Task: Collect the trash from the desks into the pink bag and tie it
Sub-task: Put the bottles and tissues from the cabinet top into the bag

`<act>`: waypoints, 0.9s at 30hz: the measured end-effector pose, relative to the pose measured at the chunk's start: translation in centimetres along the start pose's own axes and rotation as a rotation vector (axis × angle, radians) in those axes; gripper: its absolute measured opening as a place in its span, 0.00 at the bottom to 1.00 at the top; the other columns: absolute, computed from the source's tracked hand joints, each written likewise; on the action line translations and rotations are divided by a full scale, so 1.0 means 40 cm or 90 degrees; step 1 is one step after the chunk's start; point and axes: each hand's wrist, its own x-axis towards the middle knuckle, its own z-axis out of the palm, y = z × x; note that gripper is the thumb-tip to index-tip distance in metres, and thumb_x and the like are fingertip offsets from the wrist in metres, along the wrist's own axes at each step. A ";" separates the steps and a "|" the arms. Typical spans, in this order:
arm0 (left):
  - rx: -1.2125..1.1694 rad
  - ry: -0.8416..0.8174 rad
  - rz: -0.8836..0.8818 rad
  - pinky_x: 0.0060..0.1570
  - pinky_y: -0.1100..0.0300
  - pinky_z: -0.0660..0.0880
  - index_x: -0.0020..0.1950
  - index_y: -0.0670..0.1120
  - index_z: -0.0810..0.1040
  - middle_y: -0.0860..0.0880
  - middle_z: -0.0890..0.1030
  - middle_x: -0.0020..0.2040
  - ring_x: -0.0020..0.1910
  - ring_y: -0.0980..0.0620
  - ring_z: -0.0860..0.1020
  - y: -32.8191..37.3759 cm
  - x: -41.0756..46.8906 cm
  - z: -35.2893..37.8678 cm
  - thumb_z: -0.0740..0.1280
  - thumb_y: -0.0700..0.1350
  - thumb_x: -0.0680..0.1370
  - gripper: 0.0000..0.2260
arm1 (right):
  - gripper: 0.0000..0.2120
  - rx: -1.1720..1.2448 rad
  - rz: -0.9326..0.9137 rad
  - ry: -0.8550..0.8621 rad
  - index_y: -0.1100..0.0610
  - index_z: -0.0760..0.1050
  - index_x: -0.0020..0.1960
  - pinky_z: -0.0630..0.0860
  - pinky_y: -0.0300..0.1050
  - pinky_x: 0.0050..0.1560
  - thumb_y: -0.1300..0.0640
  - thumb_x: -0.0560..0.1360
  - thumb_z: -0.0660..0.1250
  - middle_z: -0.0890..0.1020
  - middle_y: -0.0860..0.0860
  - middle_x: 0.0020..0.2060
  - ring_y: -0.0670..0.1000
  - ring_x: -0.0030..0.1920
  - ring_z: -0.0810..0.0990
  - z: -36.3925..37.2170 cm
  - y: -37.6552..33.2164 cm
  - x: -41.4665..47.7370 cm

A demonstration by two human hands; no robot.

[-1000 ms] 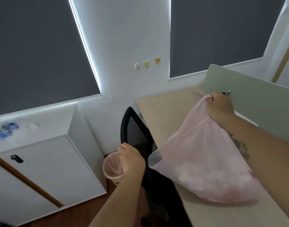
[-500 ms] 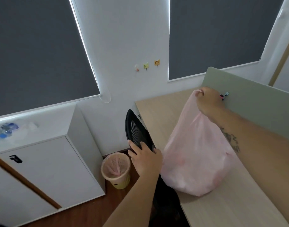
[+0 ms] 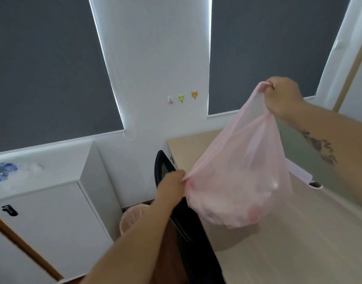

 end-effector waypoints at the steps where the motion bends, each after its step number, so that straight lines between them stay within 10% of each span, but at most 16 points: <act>1: -0.026 0.017 -0.004 0.38 0.57 0.70 0.40 0.44 0.74 0.44 0.79 0.41 0.45 0.42 0.79 -0.009 0.034 -0.048 0.62 0.36 0.74 0.05 | 0.15 0.002 0.000 0.008 0.66 0.75 0.47 0.70 0.51 0.47 0.59 0.80 0.53 0.78 0.63 0.46 0.62 0.47 0.75 -0.010 -0.006 0.011; 12: -0.179 0.402 -0.139 0.27 0.63 0.66 0.42 0.44 0.78 0.53 0.75 0.36 0.31 0.57 0.71 -0.215 0.253 -0.694 0.61 0.42 0.75 0.07 | 0.13 0.107 -0.056 0.021 0.59 0.77 0.46 0.67 0.46 0.42 0.60 0.78 0.54 0.77 0.56 0.44 0.58 0.43 0.72 0.056 -0.306 0.115; 27: 0.109 0.442 -0.390 0.29 0.59 0.64 0.46 0.43 0.82 0.48 0.73 0.33 0.32 0.48 0.69 -1.040 -0.138 -1.459 0.63 0.45 0.80 0.10 | 0.14 0.313 -0.245 -0.198 0.60 0.80 0.49 0.74 0.50 0.45 0.62 0.78 0.55 0.80 0.61 0.49 0.62 0.48 0.76 0.821 -1.295 -0.015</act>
